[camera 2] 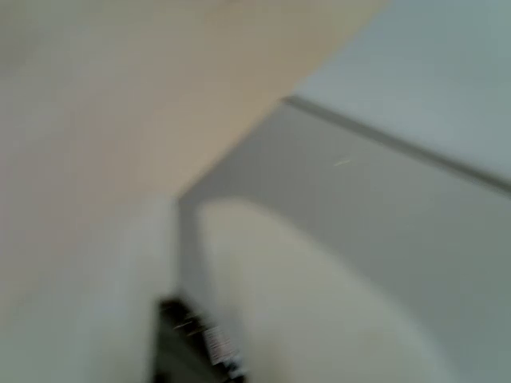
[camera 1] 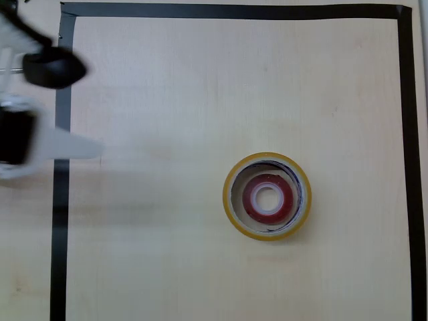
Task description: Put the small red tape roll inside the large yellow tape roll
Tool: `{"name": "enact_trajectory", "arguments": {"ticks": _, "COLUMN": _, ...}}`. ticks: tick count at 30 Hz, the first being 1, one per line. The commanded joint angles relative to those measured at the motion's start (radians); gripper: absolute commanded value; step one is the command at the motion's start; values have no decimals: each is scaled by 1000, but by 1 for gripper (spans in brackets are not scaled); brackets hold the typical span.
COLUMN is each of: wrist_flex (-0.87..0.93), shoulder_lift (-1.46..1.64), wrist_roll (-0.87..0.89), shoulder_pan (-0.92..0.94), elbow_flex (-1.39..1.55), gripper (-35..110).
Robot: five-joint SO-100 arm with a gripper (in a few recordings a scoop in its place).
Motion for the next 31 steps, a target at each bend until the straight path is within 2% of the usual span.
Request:
{"name": "enact_trajectory", "arguments": {"ticks": 1, "wrist_flex": -67, "shoulder_lift": 428, "wrist_roll": 28, "shoulder_pan": 25, "elbow_flex": 403, "gripper": 0}}
{"name": "enact_trajectory", "arguments": {"ticks": 5, "wrist_flex": -164, "shoulder_lift": 845, "wrist_roll": 20, "shoulder_pan": 52, "elbow_flex": 755, "gripper": 0}}
{"name": "enact_trajectory", "arguments": {"ticks": 9, "wrist_flex": -183, "shoulder_lift": 1080, "wrist_roll": 8, "shoulder_pan": 156, "elbow_flex": 943, "gripper": 0}}
{"name": "enact_trajectory", "arguments": {"ticks": 19, "wrist_flex": -268, "shoulder_lift": 1081, "wrist_roll": -6, "shoulder_pan": -11, "elbow_flex": 1272, "gripper": 0}}
{"name": "enact_trajectory", "arguments": {"ticks": 23, "wrist_flex": -299, "shoulder_lift": 1081, "wrist_roll": -9, "shoulder_pan": -21, "elbow_flex": 1381, "gripper": 0}}
{"name": "enact_trajectory", "arguments": {"ticks": 31, "wrist_flex": -305, "shoulder_lift": 1081, "wrist_roll": -2, "shoulder_pan": -9, "elbow_flex": 1394, "gripper": 2}}
